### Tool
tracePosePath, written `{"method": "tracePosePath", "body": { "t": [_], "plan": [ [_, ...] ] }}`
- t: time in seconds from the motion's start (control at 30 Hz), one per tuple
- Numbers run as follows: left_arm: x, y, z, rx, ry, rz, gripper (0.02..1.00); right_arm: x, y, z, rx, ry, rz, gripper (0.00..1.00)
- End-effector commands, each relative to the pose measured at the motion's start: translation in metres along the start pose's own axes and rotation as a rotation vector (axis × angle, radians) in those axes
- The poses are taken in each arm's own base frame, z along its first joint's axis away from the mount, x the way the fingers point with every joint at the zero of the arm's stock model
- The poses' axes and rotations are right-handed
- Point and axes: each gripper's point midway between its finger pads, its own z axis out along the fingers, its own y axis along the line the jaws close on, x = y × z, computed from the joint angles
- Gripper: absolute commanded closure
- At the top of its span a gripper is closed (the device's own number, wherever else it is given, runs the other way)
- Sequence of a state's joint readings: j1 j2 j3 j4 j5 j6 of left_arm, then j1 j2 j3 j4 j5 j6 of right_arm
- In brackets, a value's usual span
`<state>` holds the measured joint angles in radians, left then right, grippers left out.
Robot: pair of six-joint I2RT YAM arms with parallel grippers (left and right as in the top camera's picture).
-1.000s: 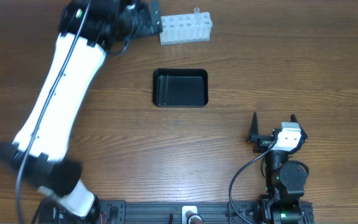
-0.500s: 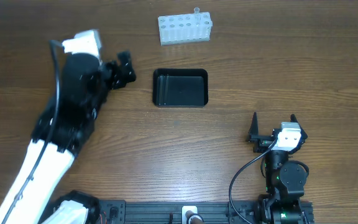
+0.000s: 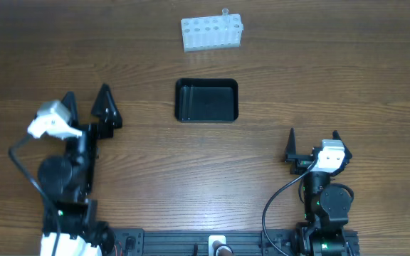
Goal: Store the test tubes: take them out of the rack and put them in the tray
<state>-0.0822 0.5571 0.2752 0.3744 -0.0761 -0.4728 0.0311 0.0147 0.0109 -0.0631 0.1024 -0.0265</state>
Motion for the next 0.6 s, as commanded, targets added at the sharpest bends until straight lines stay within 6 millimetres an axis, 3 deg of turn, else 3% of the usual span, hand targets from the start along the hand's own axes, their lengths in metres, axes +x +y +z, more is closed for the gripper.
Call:
{"method": "tracePosePath", "body": {
  "t": [0.03, 0.27, 0.6],
  "plan": [
    [0.012, 0.012, -0.018, 0.021, -0.051, 0.001, 0.029, 0.001, 0.000, 0.000, -0.002, 0.000, 0.003, 0.007],
    [0.018, 0.033, -0.039, -0.002, -0.131, 0.030, 0.020, 0.001, 0.000, 0.000, -0.002, 0.000, 0.003, 0.007],
    [0.055, 0.053, -0.050, -0.077, 0.016, 0.230, 0.020, 0.001, 0.000, 0.000, -0.002, 0.000, 0.003, 0.007]
  ]
}}
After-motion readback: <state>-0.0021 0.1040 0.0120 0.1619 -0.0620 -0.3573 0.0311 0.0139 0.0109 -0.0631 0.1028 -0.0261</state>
